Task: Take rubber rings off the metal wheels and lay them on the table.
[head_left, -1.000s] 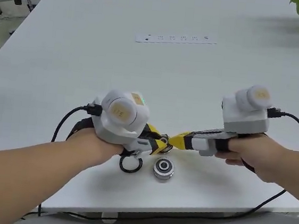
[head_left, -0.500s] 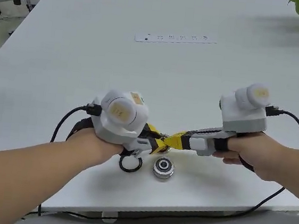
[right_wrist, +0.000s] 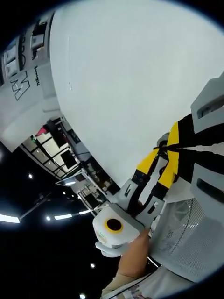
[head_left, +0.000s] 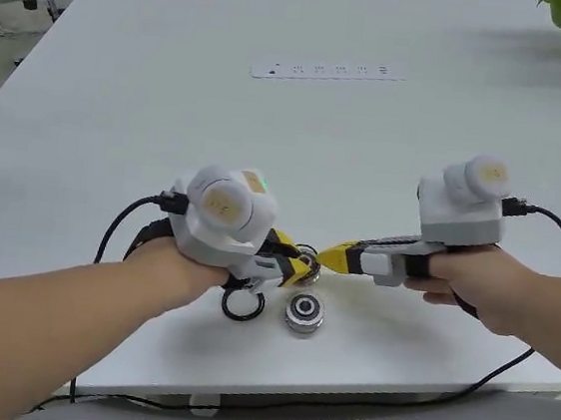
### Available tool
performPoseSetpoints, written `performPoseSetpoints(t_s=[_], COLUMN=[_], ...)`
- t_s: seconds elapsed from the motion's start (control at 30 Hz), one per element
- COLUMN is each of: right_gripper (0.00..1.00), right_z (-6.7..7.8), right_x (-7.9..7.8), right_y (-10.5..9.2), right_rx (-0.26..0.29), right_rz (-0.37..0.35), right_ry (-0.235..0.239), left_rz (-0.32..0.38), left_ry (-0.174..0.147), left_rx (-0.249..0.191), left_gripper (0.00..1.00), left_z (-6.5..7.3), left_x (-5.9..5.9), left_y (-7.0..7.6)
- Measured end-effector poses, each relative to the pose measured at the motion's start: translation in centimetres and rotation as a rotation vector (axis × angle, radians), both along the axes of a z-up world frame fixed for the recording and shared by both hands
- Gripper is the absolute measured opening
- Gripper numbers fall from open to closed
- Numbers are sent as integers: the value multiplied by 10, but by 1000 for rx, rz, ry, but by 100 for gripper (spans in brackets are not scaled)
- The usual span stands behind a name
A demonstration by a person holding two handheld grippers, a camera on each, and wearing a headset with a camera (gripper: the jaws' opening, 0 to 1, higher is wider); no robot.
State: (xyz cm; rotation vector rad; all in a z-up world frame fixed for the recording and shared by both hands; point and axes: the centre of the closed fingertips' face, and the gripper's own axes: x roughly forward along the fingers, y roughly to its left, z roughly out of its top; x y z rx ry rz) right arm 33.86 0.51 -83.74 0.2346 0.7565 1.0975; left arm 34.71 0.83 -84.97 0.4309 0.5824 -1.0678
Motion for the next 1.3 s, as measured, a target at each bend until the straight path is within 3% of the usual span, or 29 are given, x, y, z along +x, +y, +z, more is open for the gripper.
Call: performPoseSetpoints(t_s=[0.3, 0.7, 1.3], right_gripper=[0, 0, 0], right_z=[-2, 1, 15], right_x=[-1, 1, 3], right_y=[1, 1, 6], right_rx=[-8, 0, 36], right_rz=[4, -2, 5], right_ry=[-5, -4, -14], left_rz=[-11, -35, -44], left_ry=[23, 18, -1], left_rx=[-2, -5, -74], left_gripper=[15, 19, 32], left_z=[1, 8, 39], left_x=[-1, -5, -22], left_y=[2, 3, 23])
